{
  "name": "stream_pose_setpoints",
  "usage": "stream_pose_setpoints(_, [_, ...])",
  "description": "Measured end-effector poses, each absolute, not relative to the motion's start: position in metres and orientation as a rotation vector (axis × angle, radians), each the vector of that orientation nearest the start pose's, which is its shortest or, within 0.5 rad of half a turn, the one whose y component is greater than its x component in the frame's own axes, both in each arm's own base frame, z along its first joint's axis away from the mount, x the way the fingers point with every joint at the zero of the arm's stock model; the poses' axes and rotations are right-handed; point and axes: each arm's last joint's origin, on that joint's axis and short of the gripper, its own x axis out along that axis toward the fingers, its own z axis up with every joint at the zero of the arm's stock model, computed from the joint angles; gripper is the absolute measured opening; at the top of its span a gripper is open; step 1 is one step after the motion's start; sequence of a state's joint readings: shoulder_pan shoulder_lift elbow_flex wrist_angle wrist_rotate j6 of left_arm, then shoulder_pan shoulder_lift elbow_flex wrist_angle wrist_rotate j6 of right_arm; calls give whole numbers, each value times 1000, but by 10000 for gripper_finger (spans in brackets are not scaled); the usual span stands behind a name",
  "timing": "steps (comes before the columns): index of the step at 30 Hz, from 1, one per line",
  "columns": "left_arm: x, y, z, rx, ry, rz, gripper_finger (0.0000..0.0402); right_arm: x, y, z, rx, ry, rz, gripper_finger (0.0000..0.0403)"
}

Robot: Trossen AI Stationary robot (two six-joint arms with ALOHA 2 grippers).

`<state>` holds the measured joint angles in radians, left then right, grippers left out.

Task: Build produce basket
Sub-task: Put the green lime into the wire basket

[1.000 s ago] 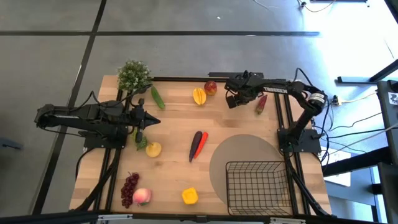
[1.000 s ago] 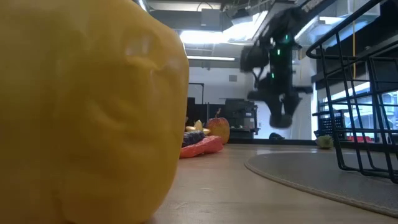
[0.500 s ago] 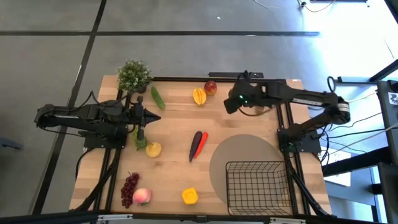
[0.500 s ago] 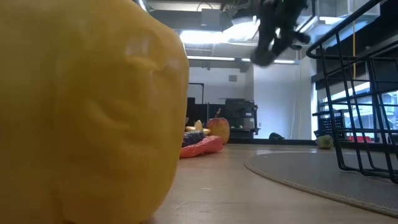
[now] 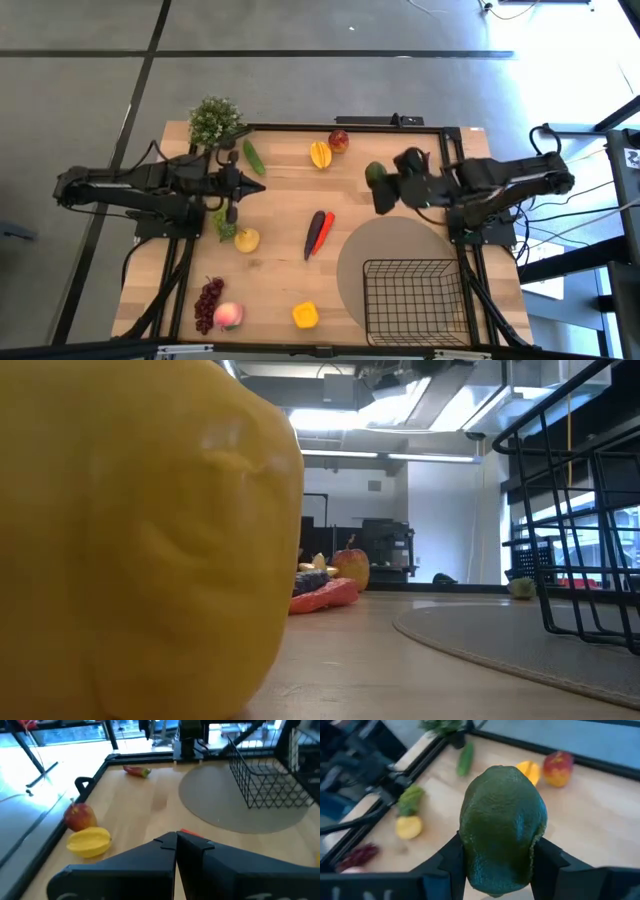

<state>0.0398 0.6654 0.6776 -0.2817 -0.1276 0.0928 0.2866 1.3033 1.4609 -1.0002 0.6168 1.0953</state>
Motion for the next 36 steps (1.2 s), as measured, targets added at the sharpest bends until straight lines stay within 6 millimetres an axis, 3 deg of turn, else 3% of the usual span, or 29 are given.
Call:
stream_pose_setpoints(5, [165, 15, 326, 147, 412, 156, 0, 227, 81, 385, 720, 537, -603, 144])
stream_pose_setpoints(10, [190, 18, 348, 57, 437, 181, 0, 211, 110, 381, 742, 652, -491, 144])
stream_pose_setpoints(17, [223, 19, 374, 44, 415, 175, 0, 187, 148, 377, 862, 901, -282, 144])
stream_pose_setpoints(22, [239, 15, 380, 48, 421, 153, 0, 166, 164, 370, 901, 1115, -246, 144])
stream_pose_setpoints(29, [250, 7, 381, 50, 425, 118, 0, 146, 174, 347, 859, 1271, -320, 146])
stream_pose_setpoints(36, [250, 2, 380, 54, 432, 101, 0, 151, 188, 296, 872, 1364, -359, 146])
